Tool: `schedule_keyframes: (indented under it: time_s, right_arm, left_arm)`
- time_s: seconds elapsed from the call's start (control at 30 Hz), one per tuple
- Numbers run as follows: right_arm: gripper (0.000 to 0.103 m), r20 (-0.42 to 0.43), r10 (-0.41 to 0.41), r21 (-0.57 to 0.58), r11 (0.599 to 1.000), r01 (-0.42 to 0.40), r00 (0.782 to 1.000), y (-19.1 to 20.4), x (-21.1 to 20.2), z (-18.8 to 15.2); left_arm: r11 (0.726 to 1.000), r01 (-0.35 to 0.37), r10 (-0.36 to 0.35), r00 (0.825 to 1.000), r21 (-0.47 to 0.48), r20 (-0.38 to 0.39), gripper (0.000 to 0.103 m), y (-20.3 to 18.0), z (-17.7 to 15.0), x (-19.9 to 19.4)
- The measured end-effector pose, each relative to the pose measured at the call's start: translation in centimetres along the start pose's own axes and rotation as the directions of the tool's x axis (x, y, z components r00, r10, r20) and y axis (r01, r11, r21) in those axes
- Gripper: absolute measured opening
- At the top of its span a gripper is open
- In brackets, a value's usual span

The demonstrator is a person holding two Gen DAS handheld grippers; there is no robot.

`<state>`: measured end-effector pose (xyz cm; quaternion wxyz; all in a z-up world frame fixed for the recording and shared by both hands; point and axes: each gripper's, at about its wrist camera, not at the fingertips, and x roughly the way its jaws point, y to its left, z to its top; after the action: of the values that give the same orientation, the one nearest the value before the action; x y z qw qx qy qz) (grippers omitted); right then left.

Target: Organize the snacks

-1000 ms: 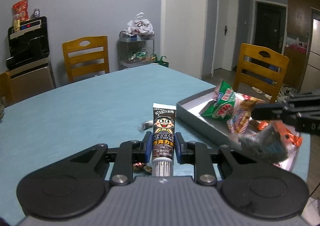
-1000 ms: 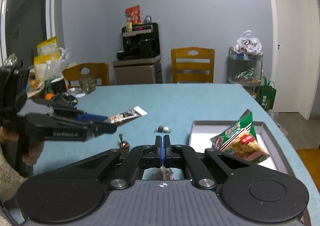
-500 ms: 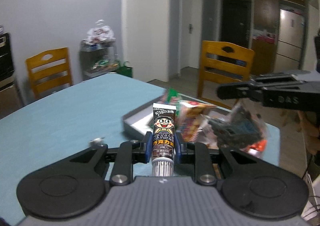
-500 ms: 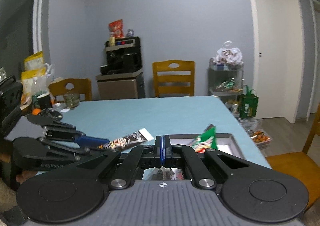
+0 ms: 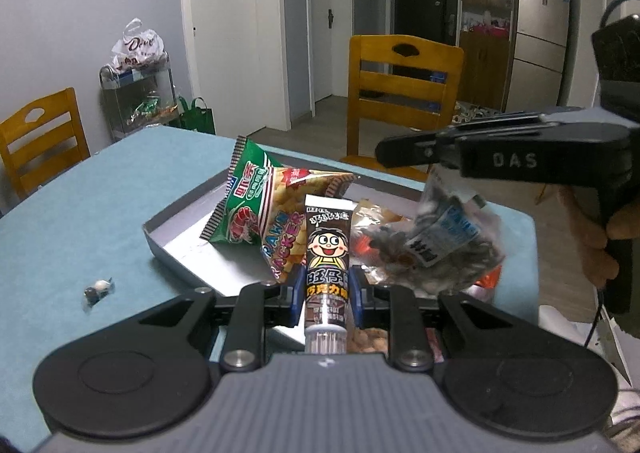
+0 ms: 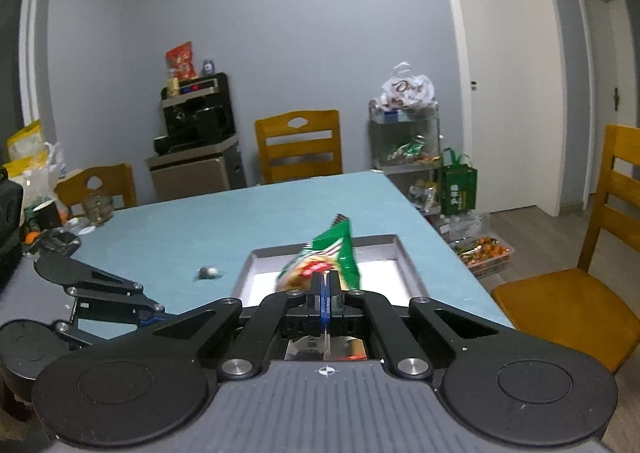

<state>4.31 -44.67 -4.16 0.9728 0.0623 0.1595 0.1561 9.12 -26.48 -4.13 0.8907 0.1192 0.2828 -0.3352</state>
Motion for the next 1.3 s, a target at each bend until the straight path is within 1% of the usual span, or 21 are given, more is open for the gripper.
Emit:
schedule_keyframes:
  time_s: [0.07, 0.33, 0.6, 0.7, 0.8, 0.93, 1.03, 1.07, 1.1, 1.13, 1.17, 1.2, 1.3]
  right_arm:
    - [0.003, -0.002, -0.006, 0.018, 1.0, 0.006, 1.0, -0.7, 0.4, -0.1]
    - [0.003, -0.007, -0.042, 0.086, 0.995, 0.042, 0.999, -3.0, 1.7, -0.7]
    - [0.003, -0.015, -0.068, 0.112, 0.991, 0.069, 0.998, -3.7, 2.4, -1.3]
    - [0.003, -0.011, -0.075, 0.133, 0.988, 0.075, 0.997, -4.1, 2.5, -1.2]
    - [0.003, 0.003, -0.078, 0.135, 0.988, 0.077, 0.997, -4.1, 2.5, -1.0]
    - [0.003, -0.01, -0.069, 0.121, 0.99, 0.069, 0.998, -3.9, 2.6, -0.9]
    - [0.008, -0.049, -0.053, 0.094, 0.994, 0.058, 0.997, -3.6, 2.2, -1.2]
    - [0.012, -0.066, -0.051, 0.085, 0.995, 0.057, 0.997, -3.5, 1.9, -1.3]
    - [0.025, -0.084, -0.052, 0.073, 0.996, 0.059, 0.995, -3.3, 1.7, -1.5]
    - [0.036, -0.099, -0.058, 0.064, 0.996, 0.064, 0.993, -3.4, 1.3, -1.7]
    - [0.051, -0.109, -0.066, 0.054, 0.996, 0.072, 0.992, -3.3, 1.0, -1.9]
    - [0.056, -0.114, -0.07, 0.032, 0.997, 0.074, 0.991, -3.2, 0.4, -2.1]
    - [0.059, -0.15, -0.081, -0.033, 0.996, 0.077, 0.985, -2.5, -0.5, -2.9]
  left_arm:
    - [1.0, 0.001, -0.001, 1.0, -0.003, 0.003, 0.02, 0.3, 0.0, 0.8]
    - [0.999, -0.035, 0.035, 0.999, -0.006, -0.008, 0.02, 0.7, 0.8, 3.7]
    - [0.997, -0.083, 0.083, 0.996, 0.008, -0.024, 0.02, 0.8, 1.2, 5.5]
    - [0.995, -0.095, 0.095, 0.995, -0.002, -0.026, 0.02, 1.2, 1.5, 5.9]
    - [0.994, -0.106, 0.106, 0.994, -0.009, -0.027, 0.02, 1.8, 1.9, 6.3]
    - [0.992, -0.123, 0.122, 0.992, -0.015, -0.034, 0.02, 2.3, 2.3, 6.8]
    - [0.992, -0.127, 0.126, 0.991, -0.012, -0.035, 0.02, 2.4, 2.1, 6.8]
    - [0.991, -0.131, 0.13, 0.991, -0.012, -0.036, 0.02, 2.4, 2.0, 6.8]
    - [0.991, -0.129, 0.129, 0.991, -0.015, -0.035, 0.02, 2.5, 2.0, 6.7]
    - [0.992, -0.123, 0.122, 0.992, -0.021, -0.035, 0.02, 2.6, 2.0, 6.7]
    - [0.992, -0.121, 0.121, 0.992, -0.024, -0.033, 0.02, 2.7, 1.9, 6.7]
    - [0.992, -0.121, 0.12, 0.992, -0.026, -0.032, 0.02, 2.7, 1.9, 6.7]
    - [0.993, -0.115, 0.114, 0.993, -0.027, -0.031, 0.02, 2.7, 1.9, 6.8]
